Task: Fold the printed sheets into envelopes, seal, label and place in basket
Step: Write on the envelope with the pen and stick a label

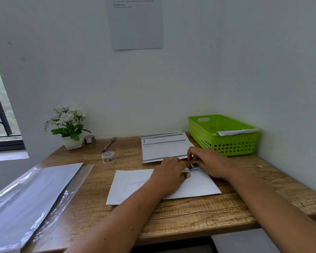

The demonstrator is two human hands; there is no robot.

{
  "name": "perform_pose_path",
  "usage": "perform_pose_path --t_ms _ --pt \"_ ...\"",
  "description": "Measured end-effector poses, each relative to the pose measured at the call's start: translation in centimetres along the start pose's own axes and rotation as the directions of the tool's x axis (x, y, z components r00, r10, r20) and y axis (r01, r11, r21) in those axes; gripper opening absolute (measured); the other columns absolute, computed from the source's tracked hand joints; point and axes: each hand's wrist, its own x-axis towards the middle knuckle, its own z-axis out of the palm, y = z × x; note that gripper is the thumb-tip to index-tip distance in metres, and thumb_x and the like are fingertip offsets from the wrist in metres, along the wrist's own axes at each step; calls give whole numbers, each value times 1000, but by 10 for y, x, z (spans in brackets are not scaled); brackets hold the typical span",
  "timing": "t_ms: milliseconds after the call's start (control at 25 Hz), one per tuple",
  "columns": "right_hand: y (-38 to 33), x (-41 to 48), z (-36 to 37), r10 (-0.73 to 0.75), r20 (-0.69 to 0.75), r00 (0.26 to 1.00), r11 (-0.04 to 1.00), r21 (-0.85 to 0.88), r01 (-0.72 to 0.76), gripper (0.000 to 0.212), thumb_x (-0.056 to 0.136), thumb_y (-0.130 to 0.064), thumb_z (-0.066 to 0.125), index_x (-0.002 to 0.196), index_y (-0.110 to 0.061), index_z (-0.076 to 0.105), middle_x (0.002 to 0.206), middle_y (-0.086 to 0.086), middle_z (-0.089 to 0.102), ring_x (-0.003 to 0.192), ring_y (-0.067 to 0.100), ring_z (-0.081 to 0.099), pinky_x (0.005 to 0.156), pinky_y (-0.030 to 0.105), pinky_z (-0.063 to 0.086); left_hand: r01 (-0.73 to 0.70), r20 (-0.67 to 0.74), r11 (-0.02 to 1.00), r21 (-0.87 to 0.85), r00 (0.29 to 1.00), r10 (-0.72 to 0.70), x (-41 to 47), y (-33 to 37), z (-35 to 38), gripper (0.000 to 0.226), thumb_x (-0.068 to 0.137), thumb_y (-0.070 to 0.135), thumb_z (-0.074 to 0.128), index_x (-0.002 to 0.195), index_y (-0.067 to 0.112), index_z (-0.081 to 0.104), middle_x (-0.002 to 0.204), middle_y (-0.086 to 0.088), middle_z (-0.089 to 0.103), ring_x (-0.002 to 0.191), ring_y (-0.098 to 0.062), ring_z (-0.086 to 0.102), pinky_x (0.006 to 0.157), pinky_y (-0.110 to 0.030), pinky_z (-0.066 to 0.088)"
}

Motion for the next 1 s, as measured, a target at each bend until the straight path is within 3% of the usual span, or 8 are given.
perform_pose_path --t_ms 360,600,800,1000 --pt "-6 -2 -1 -1 -15 1000 998 -67 -1 23 90 -11 53 106 -27 48 93 0 63 83 16 60 74 40 53 26 34 999 26 999 -27 1 0 1 38 97 36 41 133 26 49 134 -4 46 126 -27 35 104 -46 35" --pt "-3 1 5 6 -38 999 1000 -28 -7 28 88 -10 59 107 -28 50 85 -5 62 72 7 56 65 27 47 39 49 999 25 998 -40 0 0 2 37 98 35 37 133 29 48 136 -1 44 124 -27 34 102 -47 35" --pt "1 3 3 60 -23 998 994 92 -58 24 84 -7 64 94 -27 58 79 -8 60 60 -1 51 56 13 36 42 65 999 3 997 -42 4 -2 4 38 98 36 36 134 29 47 139 2 44 124 -27 33 104 -46 33" --pt "0 4 4 69 -17 997 991 115 -66 22 85 -5 62 96 -24 61 76 -10 58 62 0 50 56 12 36 41 70 999 12 997 -42 6 -5 7 39 98 37 35 135 29 47 140 3 44 124 -28 33 104 -44 32"
